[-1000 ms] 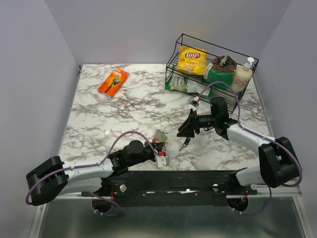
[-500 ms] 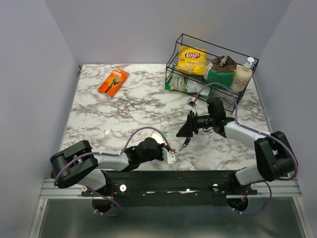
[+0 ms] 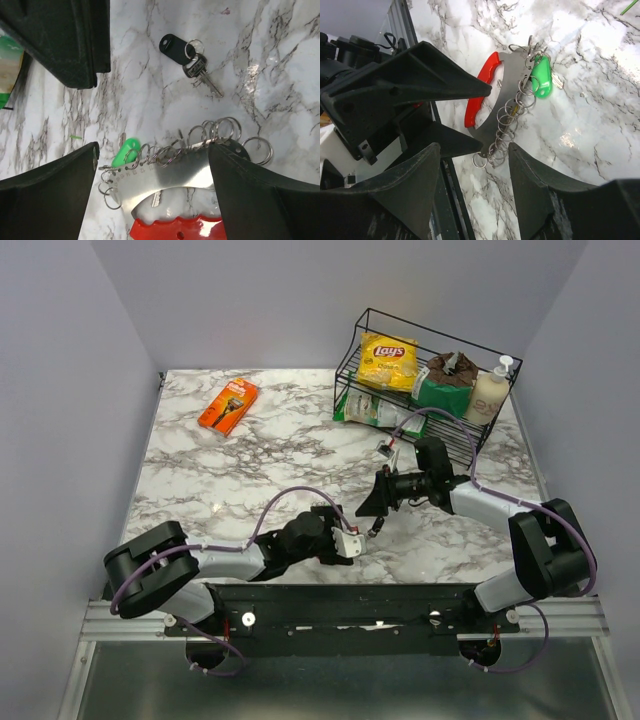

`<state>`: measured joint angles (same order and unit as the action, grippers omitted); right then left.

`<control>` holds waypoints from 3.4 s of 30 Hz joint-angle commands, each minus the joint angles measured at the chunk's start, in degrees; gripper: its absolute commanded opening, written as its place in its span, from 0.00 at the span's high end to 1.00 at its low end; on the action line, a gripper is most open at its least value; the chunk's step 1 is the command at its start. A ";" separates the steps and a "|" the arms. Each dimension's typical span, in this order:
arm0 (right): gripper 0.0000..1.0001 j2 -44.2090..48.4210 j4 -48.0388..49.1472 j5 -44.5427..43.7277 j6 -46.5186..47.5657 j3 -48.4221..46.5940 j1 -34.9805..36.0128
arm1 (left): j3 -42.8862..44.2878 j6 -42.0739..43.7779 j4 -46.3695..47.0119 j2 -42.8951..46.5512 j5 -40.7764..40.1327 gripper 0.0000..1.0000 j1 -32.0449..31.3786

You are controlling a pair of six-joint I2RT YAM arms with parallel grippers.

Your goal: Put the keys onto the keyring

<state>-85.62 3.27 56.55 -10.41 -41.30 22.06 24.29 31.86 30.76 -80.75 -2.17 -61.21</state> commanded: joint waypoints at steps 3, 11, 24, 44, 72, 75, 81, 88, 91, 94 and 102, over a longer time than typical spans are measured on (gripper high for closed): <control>0.35 -0.68 -1.51 -1.89 0.22 -1.68 0.35 | -1.09 -9.24 5.79 4.28 -8.62 0.01 0.74; 0.34 -0.86 -2.83 -3.38 0.22 -2.38 0.35 | 0.31 -30.78 4.93 11.22 -32.08 0.01 3.20; 0.34 -2.27 -8.80 -7.33 2.94 -5.19 3.07 | 9.54 -48.46 -19.59 13.08 -2.06 0.01 22.97; 0.55 -11.66 -18.73 -24.12 8.39 -17.23 15.55 | 9.54 -59.28 -18.90 8.68 18.25 0.01 34.58; 0.63 -18.61 -21.02 -28.60 9.89 -21.10 18.98 | 7.70 -59.98 -17.49 8.42 19.75 0.01 35.37; 0.63 -18.96 -21.02 -28.34 9.89 -21.37 19.16 | 7.52 -60.07 -17.49 8.86 19.75 0.01 35.37; 0.64 -19.32 -21.02 -27.38 9.89 -21.37 19.24 | 7.52 -60.07 -17.41 8.86 19.84 0.01 35.37; 0.67 -20.63 -21.37 -29.04 9.89 -21.72 19.42 | 7.35 -59.98 -17.32 8.94 19.93 0.01 35.37; 0.73 -20.72 -21.72 -30.80 9.71 -21.81 19.42 | 7.17 -60.07 -17.32 9.29 19.93 0.01 35.37; 0.80 -20.11 -22.08 -31.86 9.80 -21.89 19.33 | 6.91 -59.98 -17.23 9.65 19.84 0.01 35.46; 0.87 -16.68 -21.90 -30.19 9.89 -21.72 19.42 | 6.38 -59.72 -16.35 9.82 20.19 0.01 35.46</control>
<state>-104.92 -16.97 27.20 -1.39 -62.37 40.97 31.46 -27.75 12.86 -72.12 16.60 -26.20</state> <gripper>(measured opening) 0.140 0.987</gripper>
